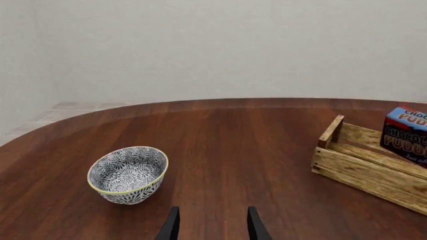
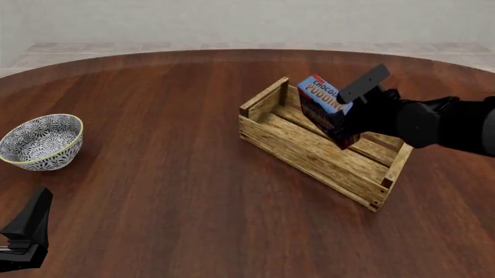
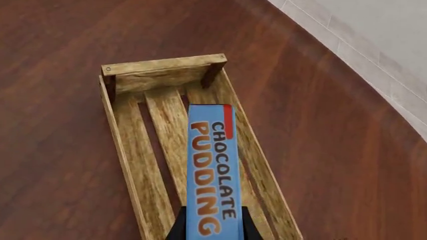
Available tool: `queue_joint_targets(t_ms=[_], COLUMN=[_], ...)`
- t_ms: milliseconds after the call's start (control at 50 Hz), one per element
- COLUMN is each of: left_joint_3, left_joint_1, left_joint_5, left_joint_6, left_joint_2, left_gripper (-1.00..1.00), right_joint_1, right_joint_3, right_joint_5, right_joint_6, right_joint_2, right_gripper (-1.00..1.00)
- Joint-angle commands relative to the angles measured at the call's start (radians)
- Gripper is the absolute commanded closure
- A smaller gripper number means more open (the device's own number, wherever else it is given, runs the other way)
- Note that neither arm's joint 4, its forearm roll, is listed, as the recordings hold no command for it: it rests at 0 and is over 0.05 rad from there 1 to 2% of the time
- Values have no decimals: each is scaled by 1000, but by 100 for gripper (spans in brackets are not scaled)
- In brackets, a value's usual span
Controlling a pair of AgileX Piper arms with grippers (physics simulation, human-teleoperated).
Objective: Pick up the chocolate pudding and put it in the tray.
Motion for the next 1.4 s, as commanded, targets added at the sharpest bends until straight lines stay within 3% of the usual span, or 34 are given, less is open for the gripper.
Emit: queue_joint_targets(t_ms=[20, 1400], left_joint_3=[0, 0], left_joint_1=[0, 0], left_joint_5=[0, 0], left_joint_6=[0, 0], left_joint_2=[0, 0], left_gripper=[-100, -100], right_joint_1=[-4, -12], right_joint_3=[8, 32], right_joint_5=[-18, -104], right_joint_6=[28, 62], right_joint_2=[14, 117], right_gripper=[100, 100])
